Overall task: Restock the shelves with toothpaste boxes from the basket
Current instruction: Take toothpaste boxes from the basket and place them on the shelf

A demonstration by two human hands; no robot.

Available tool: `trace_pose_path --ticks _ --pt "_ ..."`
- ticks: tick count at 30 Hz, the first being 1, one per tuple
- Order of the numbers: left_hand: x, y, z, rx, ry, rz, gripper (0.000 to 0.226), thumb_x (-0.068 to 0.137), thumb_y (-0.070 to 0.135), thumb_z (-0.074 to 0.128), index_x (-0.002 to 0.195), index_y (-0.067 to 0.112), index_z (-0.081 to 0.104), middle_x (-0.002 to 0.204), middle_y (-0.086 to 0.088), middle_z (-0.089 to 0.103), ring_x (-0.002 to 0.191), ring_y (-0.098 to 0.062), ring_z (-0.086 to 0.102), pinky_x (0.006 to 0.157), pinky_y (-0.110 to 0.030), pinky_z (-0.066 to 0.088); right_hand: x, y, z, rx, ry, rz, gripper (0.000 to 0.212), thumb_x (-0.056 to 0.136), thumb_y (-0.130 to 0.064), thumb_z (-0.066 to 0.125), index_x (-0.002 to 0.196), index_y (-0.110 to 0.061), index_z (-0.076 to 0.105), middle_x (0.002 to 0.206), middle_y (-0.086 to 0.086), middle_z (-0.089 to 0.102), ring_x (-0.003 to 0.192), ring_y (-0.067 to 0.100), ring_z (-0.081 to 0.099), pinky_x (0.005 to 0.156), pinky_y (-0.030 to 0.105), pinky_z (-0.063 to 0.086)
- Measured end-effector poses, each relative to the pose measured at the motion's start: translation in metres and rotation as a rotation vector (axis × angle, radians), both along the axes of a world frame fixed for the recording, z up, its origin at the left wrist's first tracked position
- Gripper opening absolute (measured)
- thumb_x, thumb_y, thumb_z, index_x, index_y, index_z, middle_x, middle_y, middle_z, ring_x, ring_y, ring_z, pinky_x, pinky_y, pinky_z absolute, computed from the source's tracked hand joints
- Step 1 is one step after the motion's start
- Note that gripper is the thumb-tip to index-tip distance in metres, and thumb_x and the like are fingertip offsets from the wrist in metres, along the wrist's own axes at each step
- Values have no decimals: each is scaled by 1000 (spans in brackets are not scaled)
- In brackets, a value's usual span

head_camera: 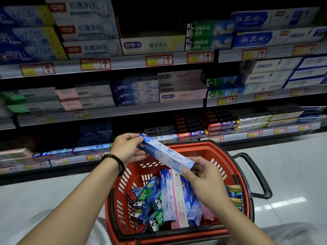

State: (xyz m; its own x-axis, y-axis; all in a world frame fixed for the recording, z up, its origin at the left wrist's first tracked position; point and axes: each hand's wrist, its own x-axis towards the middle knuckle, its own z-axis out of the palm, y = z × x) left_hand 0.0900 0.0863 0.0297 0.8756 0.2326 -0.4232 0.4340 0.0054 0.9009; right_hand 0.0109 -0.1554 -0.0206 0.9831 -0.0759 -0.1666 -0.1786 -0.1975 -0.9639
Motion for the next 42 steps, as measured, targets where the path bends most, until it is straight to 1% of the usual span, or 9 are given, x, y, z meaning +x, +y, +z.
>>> trace_pose_path --ticks 4,10,16,19,24,29,34,39,42 --pt "4 2 2 -46 -6 24 16 103 18 64 118 12 64 106 -17 75 81 -33 79 74 -44 65 4 2 12 94 -20 -63 30 94 -12 79 116 -28 65 107 -6 78 99 8 74 80 29 63" --pt "6 -2 8 -75 -42 23 16 102 18 66 115 10 62 102 -20 74 73 -31 78 72 -44 66 14 2 23 224 -64 -203 31 94 -9 77 117 -19 59 107 1 79 99 15 78 91 41 63" --pt "3 -7 16 -103 -92 36 21 101 20 68 117 9 62 102 -21 75 78 -32 79 74 -44 66 21 3 30 289 -103 -291 25 97 -13 74 117 -18 60 106 2 79 96 15 79 74 26 64" --pt "-1 -14 20 -121 -133 47 21 100 20 69 116 8 62 101 -19 75 77 -33 79 74 -45 66 26 2 34 296 -110 -350 22 100 -12 72 119 -14 60 107 5 80 96 18 79 82 36 64" --pt "-6 -16 24 -149 -218 76 19 100 18 69 115 10 62 106 -15 74 80 -31 79 77 -45 65 32 4 44 288 -158 -383 17 100 -13 71 115 -14 63 102 5 81 93 16 80 78 26 64" --pt "-8 -15 33 -169 -278 77 22 99 7 68 119 12 59 116 -13 70 85 -28 80 82 -45 65 46 7 64 282 -190 -414 15 99 -16 74 112 -16 68 99 5 80 90 17 80 81 34 64" --pt "1 -8 44 -141 -326 87 18 103 3 60 119 11 59 119 -15 69 87 -27 80 81 -44 65 62 10 81 265 -248 -428 11 98 -19 76 107 -17 72 89 0 80 82 15 80 62 21 62" --pt "13 -2 58 -72 -361 96 16 105 3 56 117 12 59 116 -12 68 84 -24 80 81 -43 65 81 16 92 232 -287 -423 6 98 -17 76 103 -20 76 92 -3 81 88 15 80 82 34 64" --pt "22 1 66 -98 -379 124 15 106 2 54 114 13 60 115 -10 68 84 -24 80 81 -41 65 95 19 97 239 -300 -400 6 101 -15 72 105 -17 76 96 2 81 88 14 80 86 35 64"
